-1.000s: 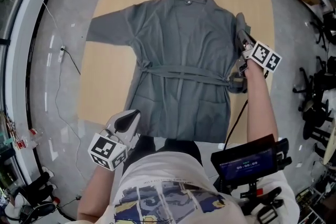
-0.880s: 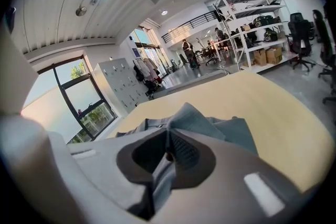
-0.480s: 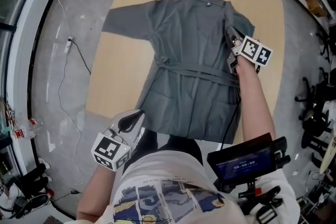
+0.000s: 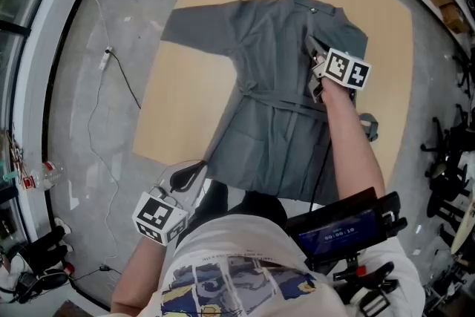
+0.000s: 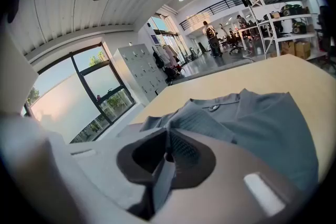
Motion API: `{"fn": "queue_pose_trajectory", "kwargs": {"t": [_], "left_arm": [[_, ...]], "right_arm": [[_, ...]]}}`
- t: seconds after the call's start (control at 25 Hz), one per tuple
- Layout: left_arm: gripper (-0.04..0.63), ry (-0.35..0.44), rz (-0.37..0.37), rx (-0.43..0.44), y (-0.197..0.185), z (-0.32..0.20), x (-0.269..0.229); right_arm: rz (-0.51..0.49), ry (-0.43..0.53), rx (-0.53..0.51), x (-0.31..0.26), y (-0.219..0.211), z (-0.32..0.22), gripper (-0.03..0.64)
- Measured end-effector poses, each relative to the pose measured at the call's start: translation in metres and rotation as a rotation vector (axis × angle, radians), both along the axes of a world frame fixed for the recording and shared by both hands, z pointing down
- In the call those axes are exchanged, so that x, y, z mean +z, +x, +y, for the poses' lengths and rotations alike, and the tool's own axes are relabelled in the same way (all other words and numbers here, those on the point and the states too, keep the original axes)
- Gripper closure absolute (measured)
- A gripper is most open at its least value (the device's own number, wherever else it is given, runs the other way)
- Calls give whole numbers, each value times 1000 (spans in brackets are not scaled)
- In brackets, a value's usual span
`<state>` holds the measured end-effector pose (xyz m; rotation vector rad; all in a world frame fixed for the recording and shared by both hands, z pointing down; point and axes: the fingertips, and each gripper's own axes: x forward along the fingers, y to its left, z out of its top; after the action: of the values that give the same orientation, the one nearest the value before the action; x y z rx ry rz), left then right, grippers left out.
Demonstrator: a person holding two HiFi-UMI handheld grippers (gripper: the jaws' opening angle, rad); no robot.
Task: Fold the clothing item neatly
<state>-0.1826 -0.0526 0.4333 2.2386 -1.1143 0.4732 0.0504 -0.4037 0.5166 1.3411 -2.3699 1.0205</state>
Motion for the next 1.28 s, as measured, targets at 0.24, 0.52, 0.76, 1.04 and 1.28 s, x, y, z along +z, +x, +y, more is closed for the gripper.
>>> {"fn": "queue_pose_trajectory", "kwargs": {"t": [0.24, 0.52, 0.76, 1.04, 1.28], "left_arm": [[592, -5, 10, -19, -16, 3, 0], [592, -1, 7, -19, -28, 3, 2], [592, -2, 15, -12, -33, 4, 2], [592, 21, 34, 29, -31, -3, 0], [591, 51, 52, 93, -25, -7, -4]], "right_arm": [[71, -15, -45, 17, -25, 1, 595], [158, -58, -67, 50, -29, 7, 594], [152, -90, -131, 60, -44, 19, 555], [169, -74, -159, 44, -48, 38, 534], [182, -28, -162, 17, -46, 67, 534]]}}
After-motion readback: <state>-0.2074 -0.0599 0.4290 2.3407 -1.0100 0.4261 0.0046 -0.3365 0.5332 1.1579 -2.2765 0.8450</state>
